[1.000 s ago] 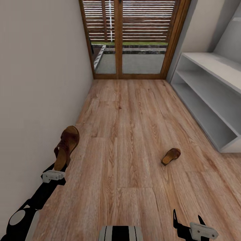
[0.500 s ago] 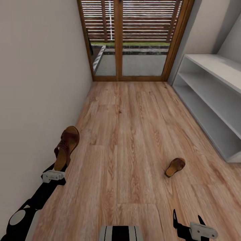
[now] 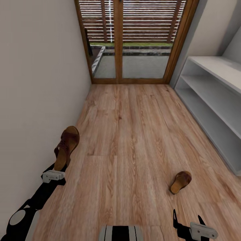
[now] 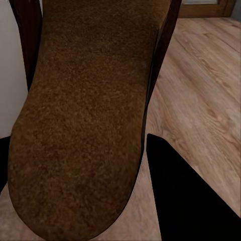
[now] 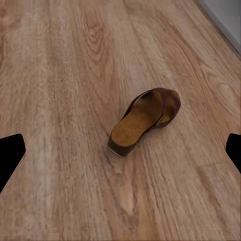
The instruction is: Pick up the two gym shoes and the two sandals from the corridor floor and place them onto the hallstand (shoe rack) in the corridor, making sure they are on the rack and not on the floor. Arrange them so the two gym shoes are next to each other and the two sandals are next to each other.
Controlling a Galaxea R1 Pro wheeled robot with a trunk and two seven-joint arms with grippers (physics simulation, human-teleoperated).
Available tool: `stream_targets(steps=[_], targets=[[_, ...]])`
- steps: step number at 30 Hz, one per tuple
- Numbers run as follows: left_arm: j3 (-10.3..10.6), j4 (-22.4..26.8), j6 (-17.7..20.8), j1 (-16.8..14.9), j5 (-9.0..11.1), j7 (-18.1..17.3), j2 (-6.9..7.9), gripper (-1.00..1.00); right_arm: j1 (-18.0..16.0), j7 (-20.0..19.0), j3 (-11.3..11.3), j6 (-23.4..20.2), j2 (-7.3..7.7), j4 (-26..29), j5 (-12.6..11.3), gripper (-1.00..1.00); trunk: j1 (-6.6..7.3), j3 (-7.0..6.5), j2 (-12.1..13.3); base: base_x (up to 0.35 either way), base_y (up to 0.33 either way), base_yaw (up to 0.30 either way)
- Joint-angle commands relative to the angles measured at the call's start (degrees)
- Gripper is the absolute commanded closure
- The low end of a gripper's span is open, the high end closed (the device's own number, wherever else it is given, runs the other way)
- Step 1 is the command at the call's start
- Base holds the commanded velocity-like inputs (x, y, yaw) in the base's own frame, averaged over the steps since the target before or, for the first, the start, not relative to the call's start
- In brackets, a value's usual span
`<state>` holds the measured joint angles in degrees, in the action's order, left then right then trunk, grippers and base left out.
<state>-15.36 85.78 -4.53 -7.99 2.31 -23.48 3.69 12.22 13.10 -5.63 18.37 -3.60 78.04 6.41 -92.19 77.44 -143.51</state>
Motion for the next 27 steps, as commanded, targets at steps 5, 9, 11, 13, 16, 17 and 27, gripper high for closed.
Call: stream_targets(steps=[5,9,11,13,16,17,27], targets=[[-0.02,0.01,-0.09,0.0,-0.11,0.01,0.0,1.0,0.0,0.0,0.0,0.0,0.0,0.01,0.0,-1.0,0.0,0.0,0.0,0.33,0.03,0.0],[-0.02,0.01,-0.11,-0.02,-0.11,0.01,0.0,1.0,0.0,0.0,0.0,0.0,0.0,0.01,0.0,-1.0,0.0,0.0,0.0,0.33,0.057,0.0],[-0.02,0.01,-0.12,-0.01,-0.11,0.01,-0.02,1.0,0.0,0.0,0.0,0.0,0.0,0.01,0.0,-1.0,0.0,0.0,0.0,0.331,0.065,0.0],[0.01,0.01,-0.12,-0.01,-0.11,0.01,-0.01,1.0,0.0,0.0,0.0,0.0,0.0,0.01,0.0,-1.0,0.0,0.0,0.0,0.331,0.066,0.0],[0.01,0.01,-0.13,-0.02,-0.11,0.01,-0.01,1.0,0.0,0.0,0.0,0.0,0.0,0.01,0.0,-1.0,0.0,0.0,0.0,0.331,0.041,0.0],[0.02,0.01,-0.13,-0.03,-0.11,0.01,-0.02,1.0,0.0,0.0,0.0,0.0,0.0,0.01,0.0,-1.0,0.0,0.0,0.0,0.331,0.023,0.0],[0.04,0.01,-0.21,-0.01,-0.11,0.24,-0.08,1.0,0.0,0.0,-0.01,0.0,0.0,0.01,0.0,-1.0,0.0,0.0,0.0,0.154,0.006,0.0]])
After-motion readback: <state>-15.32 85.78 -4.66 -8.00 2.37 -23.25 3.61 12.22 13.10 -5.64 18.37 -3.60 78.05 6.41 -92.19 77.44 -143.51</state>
